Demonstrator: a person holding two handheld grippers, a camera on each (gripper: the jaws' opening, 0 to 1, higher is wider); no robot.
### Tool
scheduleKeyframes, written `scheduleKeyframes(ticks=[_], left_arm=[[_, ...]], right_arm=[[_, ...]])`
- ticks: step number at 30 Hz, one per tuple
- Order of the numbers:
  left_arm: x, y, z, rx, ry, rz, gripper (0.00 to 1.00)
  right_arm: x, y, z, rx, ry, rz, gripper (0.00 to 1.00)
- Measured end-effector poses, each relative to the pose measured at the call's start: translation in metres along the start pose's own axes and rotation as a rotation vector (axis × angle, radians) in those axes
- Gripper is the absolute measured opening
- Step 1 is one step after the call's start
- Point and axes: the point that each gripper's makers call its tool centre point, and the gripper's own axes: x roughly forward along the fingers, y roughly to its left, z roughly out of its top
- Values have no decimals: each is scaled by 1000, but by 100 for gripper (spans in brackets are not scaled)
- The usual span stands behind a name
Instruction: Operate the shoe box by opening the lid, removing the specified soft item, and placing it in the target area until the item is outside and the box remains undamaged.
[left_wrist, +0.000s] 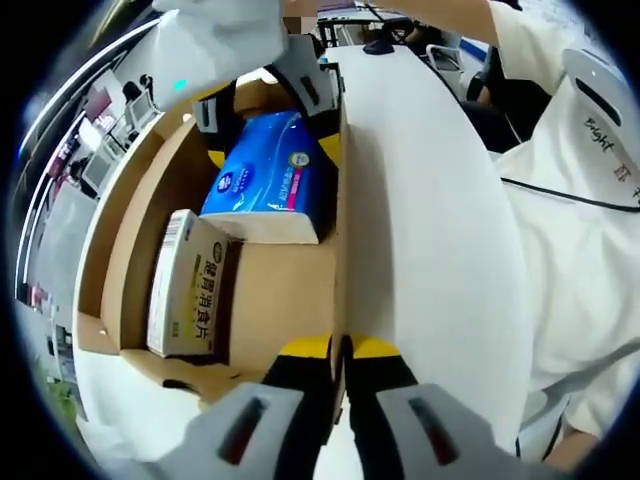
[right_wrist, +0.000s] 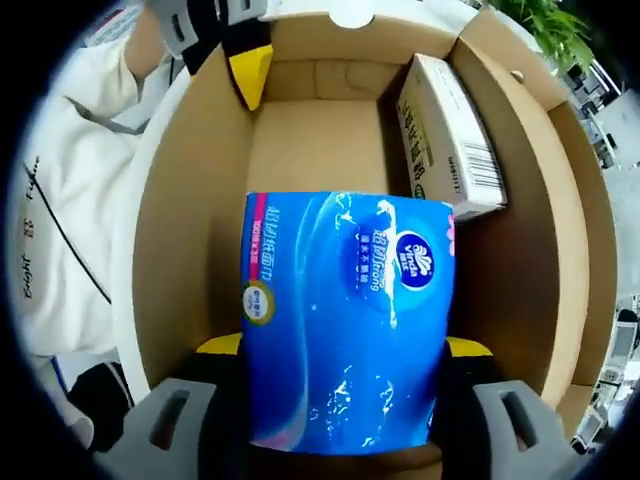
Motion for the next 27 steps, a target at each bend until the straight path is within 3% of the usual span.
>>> scheduleKeyframes(ticks=[27], left_arm=[[-1, 0, 1, -1, -16, 8, 4]], right_arm=[[10, 3, -3, 30, 62, 70, 83]])
